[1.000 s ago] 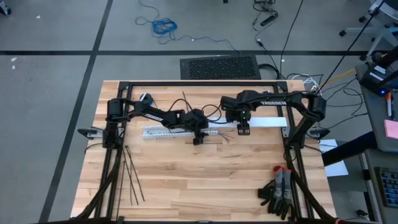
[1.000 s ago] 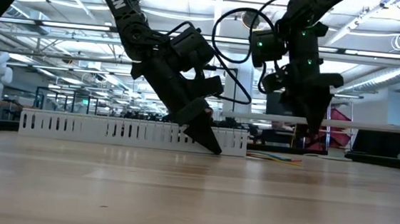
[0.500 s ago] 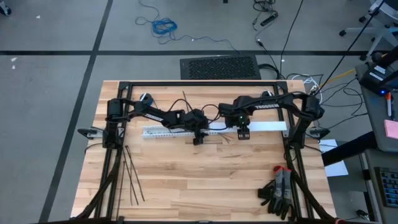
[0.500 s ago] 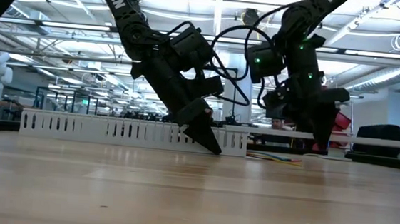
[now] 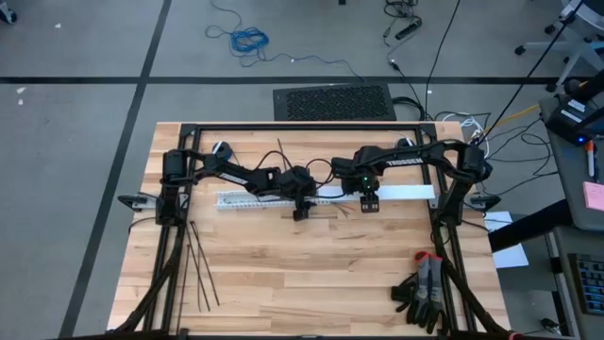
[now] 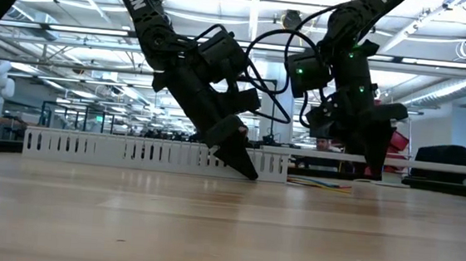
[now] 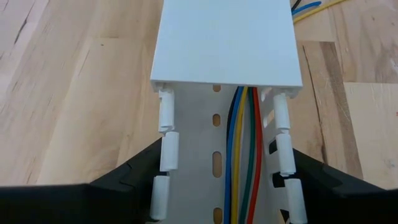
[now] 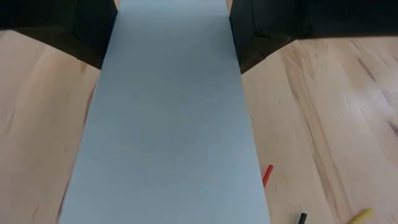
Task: Ziptie cables
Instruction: Close the white cable duct
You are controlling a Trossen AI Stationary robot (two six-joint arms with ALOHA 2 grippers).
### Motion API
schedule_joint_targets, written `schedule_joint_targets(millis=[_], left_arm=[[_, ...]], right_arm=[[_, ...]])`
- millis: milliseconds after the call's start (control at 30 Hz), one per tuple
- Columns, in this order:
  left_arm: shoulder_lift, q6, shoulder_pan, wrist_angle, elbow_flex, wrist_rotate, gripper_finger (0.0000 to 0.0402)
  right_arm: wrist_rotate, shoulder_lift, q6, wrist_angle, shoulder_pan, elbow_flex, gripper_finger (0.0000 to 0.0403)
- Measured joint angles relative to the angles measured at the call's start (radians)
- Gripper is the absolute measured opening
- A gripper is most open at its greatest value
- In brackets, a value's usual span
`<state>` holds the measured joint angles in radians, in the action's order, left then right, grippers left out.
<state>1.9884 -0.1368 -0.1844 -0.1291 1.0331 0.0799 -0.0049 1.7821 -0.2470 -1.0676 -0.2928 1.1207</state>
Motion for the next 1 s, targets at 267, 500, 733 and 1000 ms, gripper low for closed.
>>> schedule_joint_targets(millis=[267, 500, 733, 1000], left_arm=[[0.0, 0.0, 0.0, 0.0, 0.0, -0.002, 0.0238], [0.0, 0.0, 0.0, 0.0, 0.0, -0.002, 0.0238], [0.0, 0.0, 0.0, 0.0, 0.0, -0.002, 0.0238], [0.0, 0.0, 0.0, 0.0, 0.0, -0.002, 0.0238]], right_arm=[[0.0, 0.0, -0.005, 0.002, 0.0, 0.0, 0.0214], [0.001, 0.0, -0.004, -0.004, 0.001, 0.0, 0.0309], [0.004, 0.0, 0.001, -0.046, 0.001, 0.018, 0.031], [0.004, -0.058, 0.016, -0.092, 0.056, 0.134, 0.031]])
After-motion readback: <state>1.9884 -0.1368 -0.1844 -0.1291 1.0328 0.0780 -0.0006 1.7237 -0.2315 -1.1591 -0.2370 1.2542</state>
